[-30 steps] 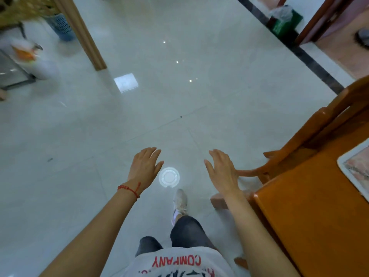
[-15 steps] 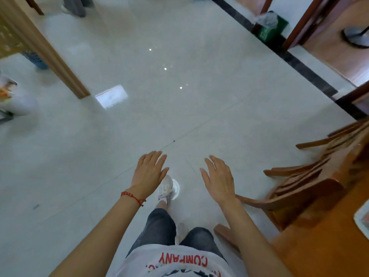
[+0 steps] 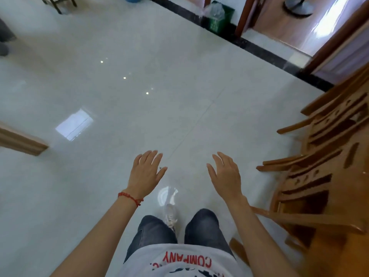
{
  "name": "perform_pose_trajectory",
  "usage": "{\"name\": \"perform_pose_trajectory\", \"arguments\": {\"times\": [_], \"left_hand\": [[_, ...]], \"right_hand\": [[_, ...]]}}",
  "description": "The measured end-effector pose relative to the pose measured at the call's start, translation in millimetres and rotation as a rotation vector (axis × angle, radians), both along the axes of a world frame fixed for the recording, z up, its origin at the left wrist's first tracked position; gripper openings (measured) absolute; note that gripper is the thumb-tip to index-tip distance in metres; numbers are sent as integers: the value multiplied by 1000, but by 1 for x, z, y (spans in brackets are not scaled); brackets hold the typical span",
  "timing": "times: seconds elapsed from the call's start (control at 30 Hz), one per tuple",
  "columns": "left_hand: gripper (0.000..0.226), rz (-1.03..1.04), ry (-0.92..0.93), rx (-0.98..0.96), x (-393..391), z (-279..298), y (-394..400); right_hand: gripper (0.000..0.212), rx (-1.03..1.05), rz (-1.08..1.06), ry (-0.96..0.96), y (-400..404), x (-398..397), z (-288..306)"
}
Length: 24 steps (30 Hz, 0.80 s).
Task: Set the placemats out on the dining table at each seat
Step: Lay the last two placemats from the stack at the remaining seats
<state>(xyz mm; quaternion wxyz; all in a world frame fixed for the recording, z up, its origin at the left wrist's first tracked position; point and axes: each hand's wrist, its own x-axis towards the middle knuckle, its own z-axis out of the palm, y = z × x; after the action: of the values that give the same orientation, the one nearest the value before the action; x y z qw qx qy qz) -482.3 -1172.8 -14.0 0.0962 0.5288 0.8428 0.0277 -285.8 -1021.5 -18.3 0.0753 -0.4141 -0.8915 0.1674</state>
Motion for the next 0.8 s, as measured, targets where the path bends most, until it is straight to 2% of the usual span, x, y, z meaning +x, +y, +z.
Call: {"name": "perform_pose_trajectory", "arguments": {"times": [0.23, 0.53, 0.8], "left_hand": [[73, -94, -18, -11, -40, -6, 107], [72, -204, -32, 31, -62, 3, 295], [72, -311, -35, 67, -87, 15, 428]], "right_hand": [[72, -15, -151, -14, 83, -9, -4], [71, 9, -290, -29, 228, -14, 5], [68, 66, -405, 5, 337, -30, 9]]}}
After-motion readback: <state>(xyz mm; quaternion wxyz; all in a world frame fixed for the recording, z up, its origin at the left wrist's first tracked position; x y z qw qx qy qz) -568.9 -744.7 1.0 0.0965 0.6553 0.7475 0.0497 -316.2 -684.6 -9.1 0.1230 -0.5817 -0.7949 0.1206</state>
